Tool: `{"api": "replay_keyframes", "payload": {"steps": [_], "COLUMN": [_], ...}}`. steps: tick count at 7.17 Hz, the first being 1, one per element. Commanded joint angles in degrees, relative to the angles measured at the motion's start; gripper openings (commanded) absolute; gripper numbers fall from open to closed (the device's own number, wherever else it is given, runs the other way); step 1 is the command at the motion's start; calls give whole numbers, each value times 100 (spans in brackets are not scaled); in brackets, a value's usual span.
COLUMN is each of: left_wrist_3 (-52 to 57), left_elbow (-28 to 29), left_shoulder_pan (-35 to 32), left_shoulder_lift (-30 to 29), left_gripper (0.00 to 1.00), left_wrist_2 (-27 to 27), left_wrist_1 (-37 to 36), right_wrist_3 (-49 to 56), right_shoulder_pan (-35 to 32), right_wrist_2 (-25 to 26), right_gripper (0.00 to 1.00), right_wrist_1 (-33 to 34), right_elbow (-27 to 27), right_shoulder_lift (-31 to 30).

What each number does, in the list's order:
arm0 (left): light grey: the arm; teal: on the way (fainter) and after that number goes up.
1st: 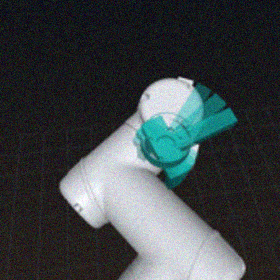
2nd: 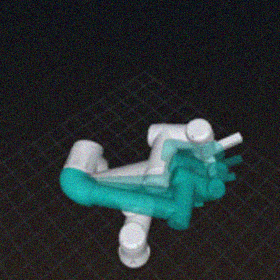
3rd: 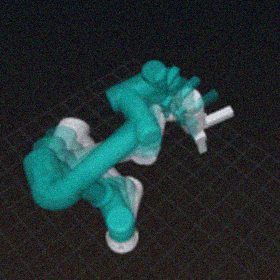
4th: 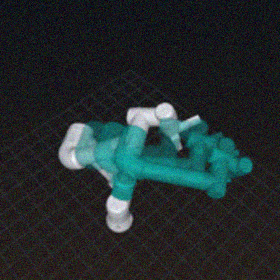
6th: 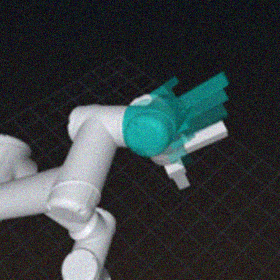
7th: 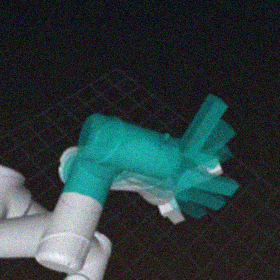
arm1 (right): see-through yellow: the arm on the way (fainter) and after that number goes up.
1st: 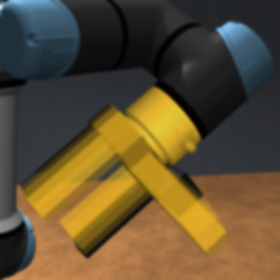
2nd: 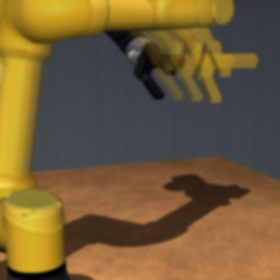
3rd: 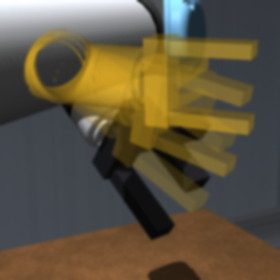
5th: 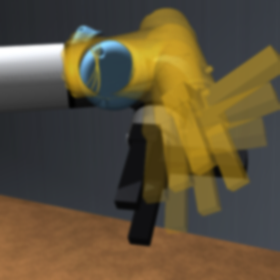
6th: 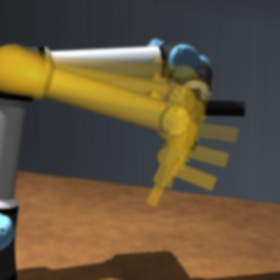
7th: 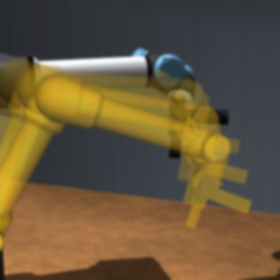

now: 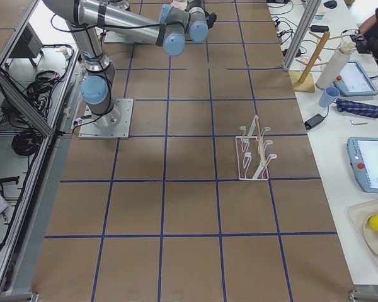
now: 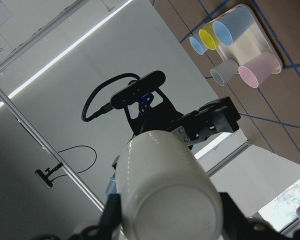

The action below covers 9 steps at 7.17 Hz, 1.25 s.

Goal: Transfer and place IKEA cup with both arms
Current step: 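Close the left gripper on the white cup's rim beside the right gripper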

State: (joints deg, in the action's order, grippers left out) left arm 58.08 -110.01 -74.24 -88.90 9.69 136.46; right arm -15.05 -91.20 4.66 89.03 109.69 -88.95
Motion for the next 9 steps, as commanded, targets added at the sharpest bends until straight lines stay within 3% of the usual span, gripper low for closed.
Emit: {"api": "replay_keyframes", "payload": {"steps": [1,2,3,4,6,7,8,9], "left_wrist_3": [2,11,11,20,28,28,28,28], "left_elbow": [-12,-20,-38,-38,-38,-29,-21,-12], "left_shoulder_pan": [-2,-11,-11,-11,-11,-3,-2,6], "left_shoulder_lift": [109,101,127,119,136,145,180,215], "left_gripper": [92,91,69,39,0,0,0,0], "left_wrist_2": [33,33,33,50,68,59,42,33], "left_wrist_1": [82,74,74,65,21,4,-5,-5], "right_wrist_3": [-7,-7,-7,-7,-16,-16,-16,-24], "right_shoulder_pan": [-3,-3,-3,-3,-3,-3,-3,-3], "right_wrist_2": [-1,8,8,8,8,17,17,52], "right_gripper": [0,0,0,0,0,0,19,66], "right_wrist_1": [0,-9,0,-9,-9,-9,0,-9], "right_elbow": [0,0,0,0,0,-9,-18,-18], "right_shoulder_lift": [9,35,53,53,53,53,53,53]}}
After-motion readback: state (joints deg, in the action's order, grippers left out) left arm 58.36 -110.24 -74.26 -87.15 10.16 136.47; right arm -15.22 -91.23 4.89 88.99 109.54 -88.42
